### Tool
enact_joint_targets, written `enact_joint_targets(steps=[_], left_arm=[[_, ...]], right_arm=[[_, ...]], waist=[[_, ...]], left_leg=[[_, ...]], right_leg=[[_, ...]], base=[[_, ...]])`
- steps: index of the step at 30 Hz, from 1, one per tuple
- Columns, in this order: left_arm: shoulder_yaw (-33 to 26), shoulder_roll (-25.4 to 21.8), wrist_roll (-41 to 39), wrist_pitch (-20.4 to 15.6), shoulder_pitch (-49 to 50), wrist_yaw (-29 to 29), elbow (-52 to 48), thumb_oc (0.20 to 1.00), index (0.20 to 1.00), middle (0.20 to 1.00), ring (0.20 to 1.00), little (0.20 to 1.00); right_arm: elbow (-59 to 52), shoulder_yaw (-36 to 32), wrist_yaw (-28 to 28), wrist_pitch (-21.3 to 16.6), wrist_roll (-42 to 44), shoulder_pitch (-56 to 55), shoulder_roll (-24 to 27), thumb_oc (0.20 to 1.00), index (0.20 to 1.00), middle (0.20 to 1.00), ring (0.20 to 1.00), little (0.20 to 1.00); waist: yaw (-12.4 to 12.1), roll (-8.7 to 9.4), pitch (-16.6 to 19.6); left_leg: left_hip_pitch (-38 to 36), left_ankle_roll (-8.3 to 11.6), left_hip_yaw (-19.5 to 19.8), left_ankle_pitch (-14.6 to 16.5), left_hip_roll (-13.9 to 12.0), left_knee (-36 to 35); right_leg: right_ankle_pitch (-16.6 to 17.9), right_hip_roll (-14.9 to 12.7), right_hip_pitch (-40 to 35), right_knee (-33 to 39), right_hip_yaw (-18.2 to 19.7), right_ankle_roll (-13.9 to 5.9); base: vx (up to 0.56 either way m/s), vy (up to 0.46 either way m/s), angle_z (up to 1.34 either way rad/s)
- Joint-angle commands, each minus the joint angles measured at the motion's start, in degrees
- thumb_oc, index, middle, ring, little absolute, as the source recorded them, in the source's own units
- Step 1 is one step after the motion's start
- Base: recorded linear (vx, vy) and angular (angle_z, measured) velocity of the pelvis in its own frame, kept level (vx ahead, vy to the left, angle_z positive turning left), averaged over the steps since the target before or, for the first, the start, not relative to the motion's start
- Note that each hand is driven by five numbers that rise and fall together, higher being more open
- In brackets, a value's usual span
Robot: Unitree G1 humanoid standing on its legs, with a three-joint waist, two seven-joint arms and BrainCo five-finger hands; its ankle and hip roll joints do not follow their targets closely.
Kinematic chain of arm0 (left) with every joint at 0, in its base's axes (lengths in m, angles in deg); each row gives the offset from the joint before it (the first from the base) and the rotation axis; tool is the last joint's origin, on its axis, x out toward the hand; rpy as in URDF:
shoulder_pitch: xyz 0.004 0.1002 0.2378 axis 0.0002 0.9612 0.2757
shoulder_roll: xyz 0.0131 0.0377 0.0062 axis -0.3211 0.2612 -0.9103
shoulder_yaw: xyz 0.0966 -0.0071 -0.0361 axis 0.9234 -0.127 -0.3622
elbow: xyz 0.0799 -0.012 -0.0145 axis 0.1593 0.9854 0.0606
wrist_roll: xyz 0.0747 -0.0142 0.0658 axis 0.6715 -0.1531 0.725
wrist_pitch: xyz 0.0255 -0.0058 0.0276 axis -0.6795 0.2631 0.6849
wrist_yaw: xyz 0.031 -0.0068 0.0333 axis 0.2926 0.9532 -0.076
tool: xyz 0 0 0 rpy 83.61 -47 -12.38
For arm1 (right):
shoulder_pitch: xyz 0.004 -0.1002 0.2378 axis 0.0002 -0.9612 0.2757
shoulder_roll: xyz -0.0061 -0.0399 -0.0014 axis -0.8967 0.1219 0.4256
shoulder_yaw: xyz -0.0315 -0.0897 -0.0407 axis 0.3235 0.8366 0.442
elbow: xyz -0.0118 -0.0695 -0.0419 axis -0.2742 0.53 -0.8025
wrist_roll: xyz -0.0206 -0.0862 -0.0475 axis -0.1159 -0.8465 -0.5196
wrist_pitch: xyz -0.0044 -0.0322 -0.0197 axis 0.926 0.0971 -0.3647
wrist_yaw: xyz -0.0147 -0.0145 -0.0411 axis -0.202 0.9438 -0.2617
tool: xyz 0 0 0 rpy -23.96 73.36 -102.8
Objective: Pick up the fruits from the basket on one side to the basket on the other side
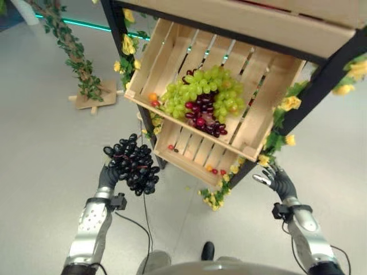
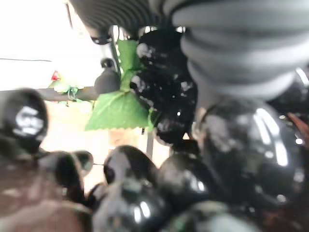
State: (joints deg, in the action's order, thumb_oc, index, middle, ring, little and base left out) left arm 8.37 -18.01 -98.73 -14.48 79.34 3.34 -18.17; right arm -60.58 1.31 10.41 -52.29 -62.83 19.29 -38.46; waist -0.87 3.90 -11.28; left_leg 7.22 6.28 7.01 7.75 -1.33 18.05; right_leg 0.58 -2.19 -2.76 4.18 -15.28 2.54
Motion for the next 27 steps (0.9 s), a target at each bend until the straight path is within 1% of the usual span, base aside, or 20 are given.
enact_joint_targets(steps=[1,2,3,6,12,21,27], left_arm=[[-1.5,-1.4,-1.5,-3.4,-2.8,-0.4,-4.6,0.200,0.200,0.200,0.200,0.200],[-1.3,-1.3,-1.6,-3.4,-2.8,-0.4,-4.4,0.200,0.200,0.200,0.200,0.200],[-1.2,-1.4,-1.6,-3.5,-3.0,-0.3,-4.3,0.200,0.200,0.200,0.200,0.200],[-1.2,-1.6,-1.4,-3.6,-2.4,0.3,-5.3,0.200,0.200,0.200,0.200,0.200],[-1.3,-2.4,-1.6,-3.4,-1.8,0.4,-6.7,0.200,0.200,0.200,0.200,0.200],[-1.7,-2.6,-0.9,-3.4,-1.1,0.3,-8.6,0.200,0.200,0.200,0.200,0.200],[-2.8,-3.7,-0.9,-3.6,-1.4,0.5,-13.5,0.200,0.200,0.200,0.200,0.200]], right_arm=[[-2.9,-0.9,-0.2,-3.0,1.0,1.3,2.5,1.000,1.000,1.000,1.000,1.000],[-2.5,-0.7,-0.2,-2.9,0.6,1.4,2.6,1.000,1.000,1.000,1.000,1.000],[-2.4,-0.6,-0.3,-2.8,0.5,1.6,2.5,1.000,1.000,1.000,1.000,1.000],[-1.3,-0.1,-0.4,-2.5,-0.9,1.7,2.4,1.000,1.000,1.000,1.000,1.000],[-0.4,-0.1,0.0,-2.2,-0.4,1.8,1.0,1.000,1.000,1.000,1.000,1.000],[0.0,-0.4,0.8,-1.9,-1.0,2.2,0.2,1.000,1.000,1.000,1.000,1.000],[0.9,-1.2,1.4,-2.2,-0.9,2.2,0.1,1.000,1.000,1.000,1.000,1.000]], waist=[[-0.7,-0.83,0.7],[-0.7,-0.84,0.7],[-0.4,-1.08,0.9],[-0.4,-1.48,2.1],[-0.2,-1.03,3.6],[-0.3,-0.82,4.7],[-0.2,-0.99,5.2]], left_leg=[[-0.9,0.32,-0.2,-6.4,-2.1,-9.8],[-1.0,0.34,-0.6,-6.2,-1.5,-9.6],[-1.3,0.29,-1.1,-6.2,-1.7,-10.4],[-3.3,-0.52,-0.8,-5.5,-1.2,-13.0],[-6.2,-1.79,-2.4,-5.7,-0.9,-16.9],[-8.2,-2.92,-3.0,-4.9,0.0,-18.7],[-9.0,-3.14,-3.1,-4.8,0.1,-19.5]], right_leg=[[-2.9,-2.4,0.2,-3.1,0.7,-7.87],[-3.3,-2.8,0.1,-3.6,0.8,-8.03],[-3.5,-2.8,-0.2,-3.6,0.9,-7.98],[-3.3,-3.1,-0.1,-3.5,1.7,-8.32],[-2.7,-4.1,-0.7,-2.6,2.7,-8.97],[-1.9,-5.2,-2.0,-1.0,3.0,-10.08],[-1.9,-5.4,-2.4,-0.8,2.6,-10.37]], base=[[0.10,0.014,0.01],[0.06,0.043,-0.25],[0.06,0.063,-0.40],[0.09,0.094,-0.49],[0.07,0.095,-0.18],[0.03,0.052,0.03],[0.00,0.000,0.00]])
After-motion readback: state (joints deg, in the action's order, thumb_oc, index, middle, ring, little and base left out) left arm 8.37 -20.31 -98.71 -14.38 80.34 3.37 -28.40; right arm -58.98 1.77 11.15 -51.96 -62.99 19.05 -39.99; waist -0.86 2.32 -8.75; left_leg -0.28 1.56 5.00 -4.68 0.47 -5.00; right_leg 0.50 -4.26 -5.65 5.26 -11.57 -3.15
